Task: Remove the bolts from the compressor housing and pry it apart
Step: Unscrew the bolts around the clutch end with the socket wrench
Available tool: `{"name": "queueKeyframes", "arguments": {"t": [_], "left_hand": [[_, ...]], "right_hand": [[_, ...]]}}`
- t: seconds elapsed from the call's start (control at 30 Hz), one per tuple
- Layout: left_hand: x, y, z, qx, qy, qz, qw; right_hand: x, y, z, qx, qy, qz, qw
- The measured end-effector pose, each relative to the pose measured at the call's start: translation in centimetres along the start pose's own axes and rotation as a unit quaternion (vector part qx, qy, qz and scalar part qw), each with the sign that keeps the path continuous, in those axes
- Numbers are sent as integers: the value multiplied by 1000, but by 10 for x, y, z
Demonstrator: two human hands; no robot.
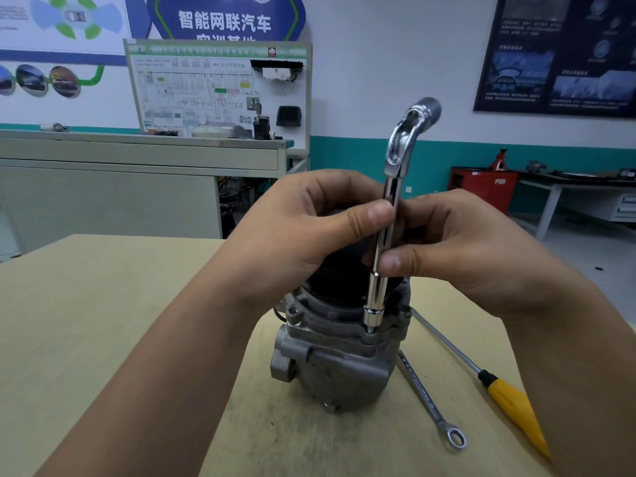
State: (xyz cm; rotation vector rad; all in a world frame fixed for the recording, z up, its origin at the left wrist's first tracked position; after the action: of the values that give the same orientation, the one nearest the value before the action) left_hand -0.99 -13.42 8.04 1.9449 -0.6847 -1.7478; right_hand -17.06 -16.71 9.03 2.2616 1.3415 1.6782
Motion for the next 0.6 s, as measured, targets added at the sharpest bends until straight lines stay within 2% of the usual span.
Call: {"name": "queueKeyframes", "arguments": {"t": [0.27, 0.6], "left_hand": [[-2, -1, 0, 33, -19, 10, 999], [2, 0, -1, 15, -12, 19, 1000]], "right_hand": [[-4, 2, -2, 8, 15, -1, 1000], [-1, 1, -1, 16, 27, 8, 999]]}}
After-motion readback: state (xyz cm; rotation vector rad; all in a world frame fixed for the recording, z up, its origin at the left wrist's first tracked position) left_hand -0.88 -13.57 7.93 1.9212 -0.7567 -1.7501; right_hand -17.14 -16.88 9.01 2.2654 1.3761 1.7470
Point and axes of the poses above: each hand's wrist, its own y-axis towards the middle knuckle, its own z-axis out of the palm, x = y × z, the point moved 1 cm from there along y, towards the middle knuckle, and after that the axes turned 7 degrees about -x, right-handed, at the moved point
